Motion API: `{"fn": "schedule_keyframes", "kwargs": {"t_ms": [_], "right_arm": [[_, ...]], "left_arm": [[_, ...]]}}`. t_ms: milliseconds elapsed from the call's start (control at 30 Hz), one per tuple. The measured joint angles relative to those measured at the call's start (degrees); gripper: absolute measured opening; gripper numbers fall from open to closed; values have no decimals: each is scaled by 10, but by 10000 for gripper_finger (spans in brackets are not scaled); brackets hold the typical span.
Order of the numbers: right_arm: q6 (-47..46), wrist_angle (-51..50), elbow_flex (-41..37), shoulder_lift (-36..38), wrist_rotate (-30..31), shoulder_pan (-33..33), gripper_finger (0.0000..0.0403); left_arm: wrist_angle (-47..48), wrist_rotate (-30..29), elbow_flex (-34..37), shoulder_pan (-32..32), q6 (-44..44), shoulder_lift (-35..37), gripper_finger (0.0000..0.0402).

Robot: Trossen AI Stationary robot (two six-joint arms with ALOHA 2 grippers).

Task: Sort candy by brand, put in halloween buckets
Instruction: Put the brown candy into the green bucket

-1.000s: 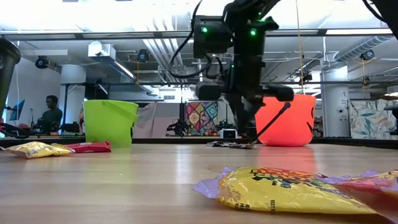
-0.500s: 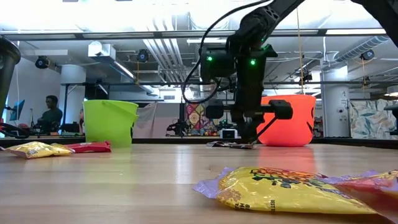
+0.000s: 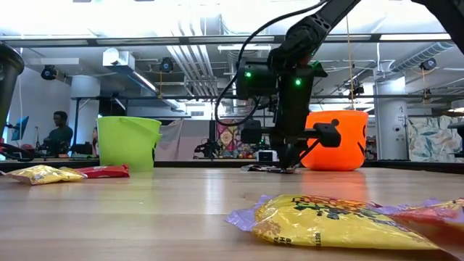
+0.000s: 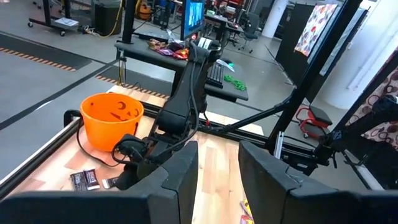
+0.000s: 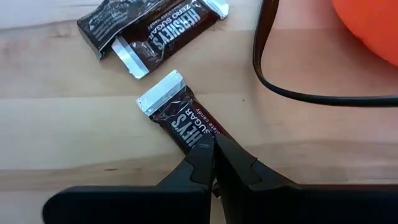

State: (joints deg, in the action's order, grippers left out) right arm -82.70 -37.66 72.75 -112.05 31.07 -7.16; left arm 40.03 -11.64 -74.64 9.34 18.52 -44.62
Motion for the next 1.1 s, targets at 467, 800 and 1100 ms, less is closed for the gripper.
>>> {"fn": "schedule_keyframes", "kwargs": {"t_ms": [467, 800, 1100], "right_arm": [[134, -76, 108, 34, -85, 78, 9], [685, -71, 129, 66, -328, 85, 9], [707, 20, 52, 62, -297, 90, 32]], "left_arm": [[9, 0, 2, 0, 3, -3, 100], [32, 16, 6, 7, 28, -21, 99], [15, 16, 42, 39, 50, -48, 85]]}}
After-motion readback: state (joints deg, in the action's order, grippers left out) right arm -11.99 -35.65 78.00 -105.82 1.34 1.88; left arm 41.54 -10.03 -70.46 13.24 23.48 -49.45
